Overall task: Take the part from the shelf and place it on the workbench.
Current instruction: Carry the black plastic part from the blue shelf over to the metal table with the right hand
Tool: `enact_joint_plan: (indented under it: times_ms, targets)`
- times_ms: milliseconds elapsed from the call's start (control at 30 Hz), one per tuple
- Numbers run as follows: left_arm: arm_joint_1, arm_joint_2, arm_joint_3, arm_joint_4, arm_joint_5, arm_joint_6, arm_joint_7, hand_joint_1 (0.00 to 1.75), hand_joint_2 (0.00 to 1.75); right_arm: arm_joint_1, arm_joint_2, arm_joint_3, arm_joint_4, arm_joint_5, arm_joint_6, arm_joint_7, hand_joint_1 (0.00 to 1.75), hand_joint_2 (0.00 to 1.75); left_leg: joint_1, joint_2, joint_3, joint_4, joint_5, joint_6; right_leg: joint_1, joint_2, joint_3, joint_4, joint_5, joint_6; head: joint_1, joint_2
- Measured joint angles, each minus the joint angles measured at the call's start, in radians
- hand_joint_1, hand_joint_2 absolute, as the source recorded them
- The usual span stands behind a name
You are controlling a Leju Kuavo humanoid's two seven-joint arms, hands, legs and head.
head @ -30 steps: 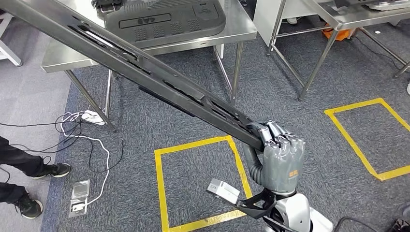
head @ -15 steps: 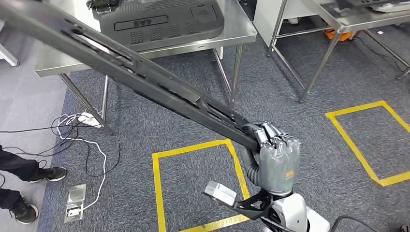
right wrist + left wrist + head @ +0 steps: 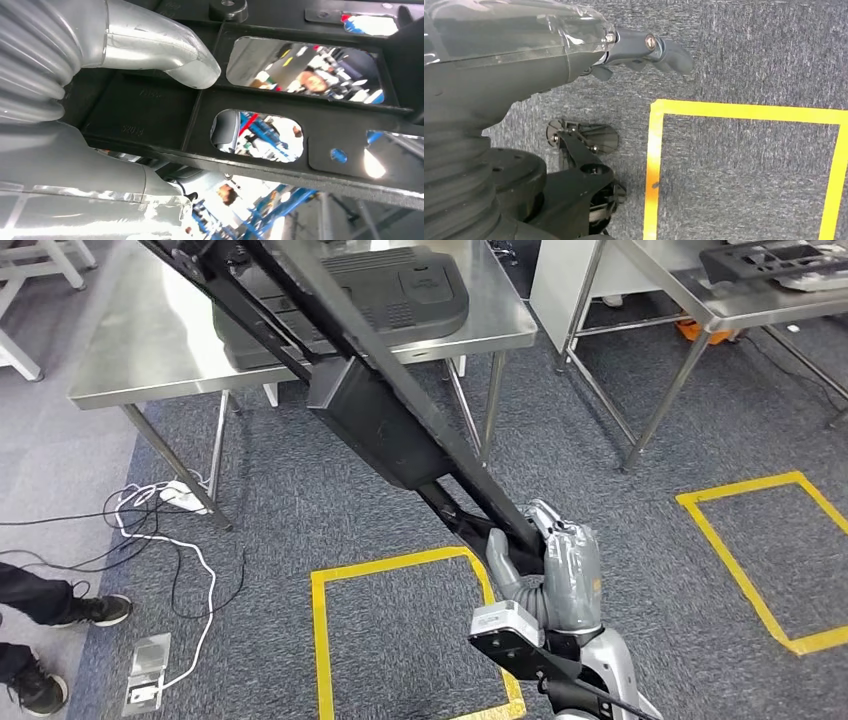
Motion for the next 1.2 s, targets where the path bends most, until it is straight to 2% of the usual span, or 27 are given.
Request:
enact_joint_plan:
  times_ms: [67, 100, 167, 200, 233, 267, 300, 333, 367, 433, 467, 567, 600, 633, 700, 733, 767, 800, 833, 867, 900, 933, 1000, 1067, 1100, 1133, 1200]
  targets:
    - [-0.001, 0.0, 0.0, 0.0, 0.001, 0.0, -0.001, 0.0, 1.75, 0.002, 0.008, -0.003, 0.0, 0.01, 0.0, 0.002, 1.75, 1.75, 0.002, 0.001, -0.008, 0.037, -0.016, -0.01, -0.002, 0.001, 0.01, -0.002, -0.001, -0.014, -0.006, 0.0]
    - [-0.002, 0.0, 0.0, 0.0, 0.001, 0.0, -0.002, 0.0, 1.75, 0.002, 0.012, -0.005, 0.0, 0.014, 0.0, 0.0, 1.75, 1.75, 0.004, 0.001, -0.029, 0.078, -0.037, -0.013, -0.002, 0.0, 0.015, -0.003, -0.004, -0.019, -0.008, 0.0]
    - [-0.001, 0.0, 0.0, 0.0, 0.001, 0.001, -0.002, 0.0, 1.75, 0.002, 0.02, -0.009, 0.0, 0.021, 0.0, -0.007, 1.75, 1.75, 0.005, 0.002, -0.102, 0.203, -0.091, -0.02, -0.001, -0.001, 0.021, -0.003, -0.011, -0.025, -0.014, 0.0]
    - [0.0, 0.0, 0.0, 0.0, 0.001, 0.002, -0.002, 0.0, 1.75, 0.002, 0.023, -0.011, 0.0, 0.024, 0.0, -0.01, 1.75, 1.75, 0.005, 0.002, -0.14, 0.257, -0.108, -0.022, 0.001, -0.001, 0.024, -0.003, -0.015, -0.027, -0.015, 0.0]
    - [0.003, 0.0, 0.0, 0.0, 0.002, 0.003, -0.002, 0.0, 1.75, 0.002, 0.027, -0.012, 0.0, 0.028, 0.0, -0.014, 1.75, 1.75, 0.005, 0.002, -0.165, 0.284, -0.107, -0.021, 0.002, 0.0, 0.028, -0.003, -0.02, -0.027, -0.015, 0.0]
    - [0.005, 0.0, 0.0, 0.0, 0.002, 0.004, -0.002, 0.0, 1.75, 0.002, 0.029, -0.014, 0.0, 0.032, 0.0, -0.018, 1.75, 1.75, 0.005, 0.002, -0.173, 0.273, -0.084, -0.018, 0.003, 0.001, 0.034, -0.003, -0.024, -0.027, -0.015, 0.0]
    - [0.006, 0.0, 0.0, 0.0, 0.002, 0.004, -0.002, 0.0, 1.75, 0.002, 0.032, -0.015, 0.0, 0.035, 0.0, -0.022, 1.75, 1.75, 0.004, 0.002, -0.163, 0.227, -0.044, -0.013, 0.004, 0.001, 0.042, -0.003, -0.029, -0.025, -0.015, 0.0]
    - [0.006, 0.0, 0.0, 0.0, 0.002, 0.005, -0.002, 0.0, 1.75, 0.002, 0.035, -0.016, 0.0, 0.039, 0.0, -0.026, 1.75, 1.75, 0.003, 0.002, -0.144, 0.158, 0.003, -0.006, 0.004, 0.001, 0.05, -0.003, -0.035, -0.023, -0.016, 0.0]
    - [0.007, 0.0, 0.0, 0.0, 0.002, 0.006, -0.002, 0.0, 1.75, 0.002, 0.037, -0.017, 0.0, 0.043, 0.0, -0.029, 1.75, 1.75, 0.001, 0.002, -0.125, 0.098, 0.031, -0.001, 0.005, 0.001, 0.058, -0.003, -0.04, -0.02, -0.016, 0.0]
    - [0.007, 0.0, 0.0, 0.0, 0.002, 0.007, -0.002, 0.0, 1.75, 0.002, 0.041, -0.017, 0.0, 0.053, 0.0, -0.035, 1.75, 1.75, -0.006, 0.004, -0.106, 0.034, 0.037, 0.005, 0.005, 0.002, 0.064, -0.004, -0.049, -0.011, -0.017, 0.0]
    - [0.008, 0.0, 0.0, 0.0, 0.003, 0.008, -0.002, 0.0, 1.75, 0.002, 0.042, -0.018, 0.0, 0.057, 0.0, -0.038, 1.75, 1.75, -0.009, 0.004, -0.105, 0.034, 0.029, 0.007, 0.004, 0.003, 0.066, -0.004, -0.053, -0.005, -0.018, 0.0]
    - [0.009, 0.0, 0.0, 0.0, 0.004, 0.011, -0.002, 0.0, 1.75, 0.001, 0.045, -0.018, -0.001, 0.071, 0.0, -0.044, 1.75, 1.75, -0.004, 0.007, -0.088, 0.017, 0.048, 0.021, 0.005, 0.003, 0.073, 0.012, -0.076, 0.011, -0.016, 0.0]
    - [0.007, 0.0, 0.0, 0.0, 0.004, 0.011, -0.002, 0.0, 1.75, 0.0, 0.045, -0.018, -0.001, 0.075, 0.0, -0.044, 1.75, 1.75, -0.002, 0.008, -0.081, 0.011, 0.049, 0.028, 0.006, 0.003, 0.058, 0.047, -0.095, 0.013, -0.014, 0.0]
    - [0.005, 0.0, 0.0, 0.0, 0.004, 0.012, -0.002, 0.0, 1.75, -0.001, 0.045, -0.018, -0.001, 0.079, 0.0, -0.044, 1.75, 1.75, -0.002, 0.009, -0.075, 0.007, 0.048, 0.034, 0.005, 0.003, 0.031, 0.1, -0.119, 0.014, -0.012, 0.0]
    - [0.004, 0.0, 0.0, 0.0, 0.004, 0.012, -0.002, 0.0, 1.75, -0.001, 0.045, -0.018, -0.001, 0.086, 0.0, -0.04, 1.75, 1.75, -0.005, 0.008, -0.069, 0.006, 0.04, 0.043, 0.006, 0.003, -0.048, 0.227, -0.163, 0.016, -0.008, 0.0]
    - [0.005, -0.001, 0.0, 0.0, 0.004, 0.012, -0.002, 0.0, 1.75, 0.0, 0.045, -0.018, -0.001, 0.089, 0.0, -0.038, 1.75, 1.75, -0.007, 0.007, -0.065, 0.006, 0.036, 0.045, 0.006, 0.003, -0.078, 0.263, -0.162, 0.016, -0.007, 0.0]
    - [0.006, -0.001, 0.0, 0.0, 0.004, 0.012, -0.002, 0.0, 1.75, 0.0, 0.045, -0.018, -0.001, 0.091, 0.0, -0.036, 1.75, 1.75, -0.009, 0.006, -0.059, 0.006, 0.03, 0.046, 0.007, 0.003, -0.091, 0.265, -0.14, 0.014, -0.006, 0.0]
    - [0.007, -0.001, 0.0, 0.0, 0.004, 0.012, -0.002, 0.0, 1.75, 0.0, 0.046, -0.018, -0.001, 0.094, 0.0, -0.035, 1.75, 1.75, -0.01, 0.005, -0.05, 0.006, 0.023, 0.045, 0.008, 0.003, -0.084, 0.224, -0.098, 0.011, -0.004, 0.0]
    - [0.007, -0.001, 0.0, 0.0, 0.003, 0.012, -0.002, 0.0, 1.75, 0.0, 0.046, -0.018, -0.001, 0.097, 0.0, -0.034, 1.75, 1.75, -0.01, 0.004, -0.039, 0.007, 0.015, 0.044, 0.01, 0.003, -0.064, 0.157, -0.048, 0.006, -0.003, 0.0]
    - [0.007, -0.001, 0.0, 0.0, 0.003, 0.011, -0.002, 0.0, 1.75, 0.0, 0.046, -0.018, -0.001, 0.099, 0.0, -0.033, 1.75, 1.75, -0.012, 0.003, -0.03, 0.007, 0.008, 0.041, 0.014, 0.003, -0.041, 0.095, -0.013, 0.001, -0.003, 0.0]
    - [0.006, -0.002, 0.0, -0.001, 0.003, 0.011, -0.002, 0.0, 1.75, -0.001, 0.046, -0.018, -0.001, 0.102, 0.0, -0.032, 1.75, 1.75, -0.013, 0.003, -0.025, 0.008, 0.001, 0.036, 0.017, 0.002, -0.021, 0.043, 0.007, -0.004, -0.003, 0.0]
    - [0.006, -0.002, 0.0, -0.001, 0.003, 0.011, -0.002, 0.0, 1.75, -0.001, 0.047, -0.018, -0.001, 0.103, 0.0, -0.031, 1.75, 1.75, -0.014, 0.003, -0.022, 0.008, -0.004, 0.032, 0.02, 0.002, -0.01, 0.016, 0.01, -0.008, -0.004, 0.0]
    - [0.005, -0.002, 0.0, -0.001, 0.002, 0.011, -0.002, 0.0, 1.75, -0.002, 0.047, -0.018, -0.001, 0.105, 0.0, -0.029, 1.75, 1.75, -0.014, 0.004, -0.02, 0.004, -0.008, 0.022, 0.022, 0.004, -0.001, -0.001, -0.001, -0.015, -0.005, 0.0]
    - [0.002, -0.002, 0.0, -0.001, 0.002, 0.011, -0.002, 0.0, 1.75, -0.002, 0.048, -0.018, -0.001, 0.105, 0.0, -0.028, 1.75, 1.75, -0.014, 0.004, -0.016, 0.01, -0.02, 0.012, 0.015, 0.004, 0.011, -0.014, -0.002, -0.022, -0.007, 0.0]
    - [0.001, -0.002, 0.0, -0.001, 0.002, 0.011, -0.002, 0.0, 1.75, -0.003, 0.049, -0.018, -0.001, 0.106, 0.0, -0.028, 1.75, 1.75, -0.014, 0.004, -0.025, 0.036, -0.034, 0.007, 0.011, 0.002, 0.019, -0.023, -0.002, -0.025, -0.01, 0.0]
    - [0.0, -0.002, 0.0, -0.001, 0.002, 0.011, -0.002, 0.0, 1.75, -0.004, 0.049, -0.018, -0.001, 0.107, 0.0, -0.028, 1.75, 1.75, -0.012, 0.004, -0.047, 0.083, -0.056, 0.001, 0.008, 0.0, 0.029, -0.028, -0.004, -0.027, -0.013, 0.0]
    - [0.001, -0.002, 0.0, -0.001, 0.002, 0.011, -0.002, 0.0, 1.75, -0.005, 0.05, -0.018, -0.001, 0.11, 0.0, -0.027, 1.75, 1.75, -0.003, 0.005, -0.125, 0.217, -0.099, -0.01, 0.007, -0.003, 0.041, -0.031, -0.012, -0.031, -0.019, 0.0]
